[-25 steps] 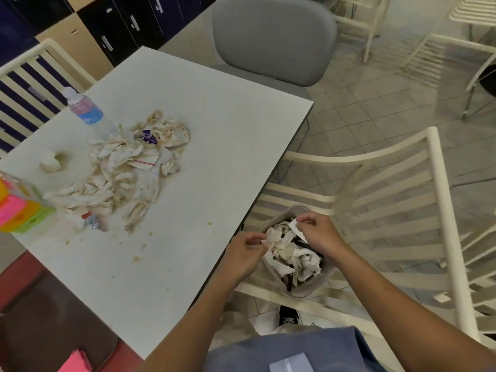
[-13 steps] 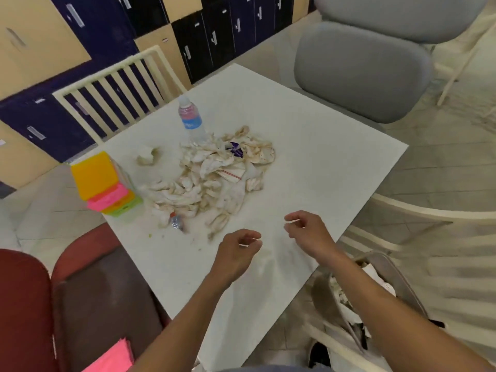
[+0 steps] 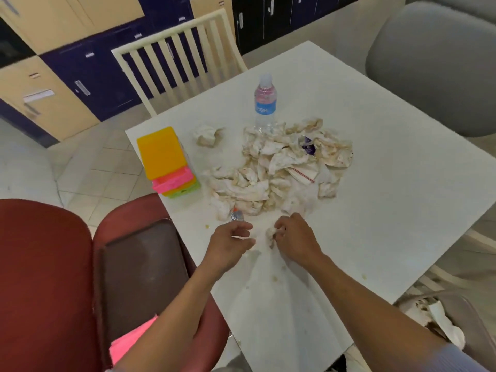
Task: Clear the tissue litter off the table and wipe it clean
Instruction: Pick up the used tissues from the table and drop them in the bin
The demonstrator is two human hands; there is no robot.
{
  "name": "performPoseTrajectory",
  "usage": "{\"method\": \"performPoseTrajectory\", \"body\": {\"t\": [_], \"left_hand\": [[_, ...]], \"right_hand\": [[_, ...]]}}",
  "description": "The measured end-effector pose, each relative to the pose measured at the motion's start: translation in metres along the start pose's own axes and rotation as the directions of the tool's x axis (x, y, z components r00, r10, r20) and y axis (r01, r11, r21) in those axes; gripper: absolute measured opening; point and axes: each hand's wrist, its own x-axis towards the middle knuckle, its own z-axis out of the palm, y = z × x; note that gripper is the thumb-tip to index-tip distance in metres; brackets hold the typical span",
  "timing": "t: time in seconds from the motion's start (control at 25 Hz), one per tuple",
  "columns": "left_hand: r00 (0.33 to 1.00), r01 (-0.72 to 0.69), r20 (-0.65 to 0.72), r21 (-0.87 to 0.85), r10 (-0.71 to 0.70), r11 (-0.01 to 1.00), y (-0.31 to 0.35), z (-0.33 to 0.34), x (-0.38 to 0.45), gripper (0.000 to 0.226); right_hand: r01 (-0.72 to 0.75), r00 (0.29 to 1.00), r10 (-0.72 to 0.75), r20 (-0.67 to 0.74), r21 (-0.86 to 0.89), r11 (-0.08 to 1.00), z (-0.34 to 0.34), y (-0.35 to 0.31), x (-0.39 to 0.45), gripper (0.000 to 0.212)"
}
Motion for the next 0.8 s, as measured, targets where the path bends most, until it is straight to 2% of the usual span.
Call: {"method": "performPoseTrajectory", "body": {"t": [0.08,0.2,0.28,0.32,0.4,0.48,0.6,0.68,0.8], "left_hand": [[0.999,0.009,0.043,-0.065,-0.007,0.998,-0.007,-0.005,-0.001,0.037],[0.997,-0.008,0.075,-0.218,0.024,0.976,-0.016,-0.009,-0.003,0.038],[0.999,-0.037,-0.012,-0.271,0.035,0.962,-0.022,-0.014,0.000,0.025],[0.997,-0.045,-0.070,-0.280,0.026,0.959,-0.025,-0.018,0.002,0.019],[0.990,-0.033,-0.143,-0.293,-0.010,0.955,-0.029,-0.027,0.004,0.012],[0.985,-0.021,-0.168,-0.296,-0.031,0.955,-0.032,-0.035,0.004,0.010],[0.981,-0.029,-0.190,-0.293,-0.029,0.956,-0.035,-0.044,0.001,0.009],[0.978,-0.032,-0.207,-0.296,-0.032,0.955,-0.036,-0.045,-0.003,0.010],[0.971,-0.020,-0.237,-0.264,-0.044,0.964,-0.035,-0.042,-0.010,0.013]], "right_hand": [[-0.024,1.000,0.025,-0.008,0.122,0.992,0.008,-0.012,-0.002,0.010],[-0.022,0.991,-0.023,0.135,0.322,0.947,0.014,-0.037,-0.007,0.005],[-0.026,0.965,-0.098,0.241,0.463,0.886,0.014,-0.053,-0.004,0.009],[-0.033,0.963,-0.104,0.247,0.495,0.868,0.015,-0.059,-0.001,0.010],[0.030,0.989,-0.087,0.116,0.420,0.907,0.019,-0.066,0.011,0.013],[0.148,0.987,-0.156,0.024,0.194,0.970,0.025,-0.068,0.023,0.023],[0.281,0.956,-0.274,0.106,-0.057,0.958,0.035,-0.066,0.033,0.030],[0.339,0.937,-0.325,0.131,-0.104,0.935,0.039,-0.062,0.034,0.031],[0.319,0.947,-0.318,0.040,-0.024,0.948,0.036,-0.058,0.028,0.030]]}}
